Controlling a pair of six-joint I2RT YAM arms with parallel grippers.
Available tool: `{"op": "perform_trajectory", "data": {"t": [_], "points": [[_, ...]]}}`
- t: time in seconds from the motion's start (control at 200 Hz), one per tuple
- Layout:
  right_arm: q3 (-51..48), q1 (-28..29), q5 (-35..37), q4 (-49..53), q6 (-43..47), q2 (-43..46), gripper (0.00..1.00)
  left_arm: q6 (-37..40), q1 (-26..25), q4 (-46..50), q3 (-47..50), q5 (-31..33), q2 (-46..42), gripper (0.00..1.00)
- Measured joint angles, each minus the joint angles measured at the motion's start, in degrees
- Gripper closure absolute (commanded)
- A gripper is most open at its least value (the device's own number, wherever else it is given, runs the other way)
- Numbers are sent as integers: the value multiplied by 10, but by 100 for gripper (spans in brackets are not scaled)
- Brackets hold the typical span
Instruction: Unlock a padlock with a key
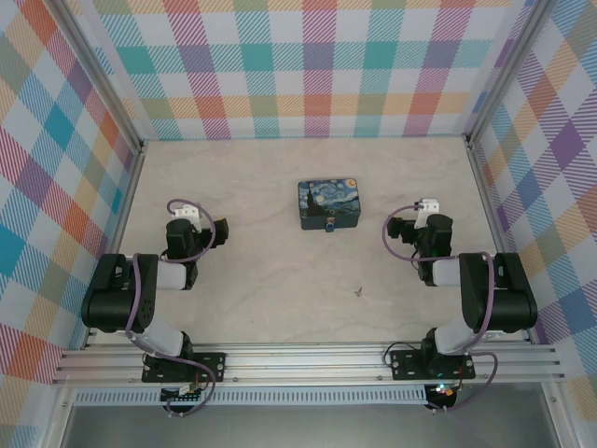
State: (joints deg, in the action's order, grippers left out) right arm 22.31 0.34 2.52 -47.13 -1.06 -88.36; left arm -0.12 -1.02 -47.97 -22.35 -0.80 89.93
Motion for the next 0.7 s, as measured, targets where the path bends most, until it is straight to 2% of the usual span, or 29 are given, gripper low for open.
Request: {"op": "perform_trajectory", "data": {"t": [0.7], "points": [[0,0,-1,4,0,4,0,0,-1,4,0,5,-2,0]]}}
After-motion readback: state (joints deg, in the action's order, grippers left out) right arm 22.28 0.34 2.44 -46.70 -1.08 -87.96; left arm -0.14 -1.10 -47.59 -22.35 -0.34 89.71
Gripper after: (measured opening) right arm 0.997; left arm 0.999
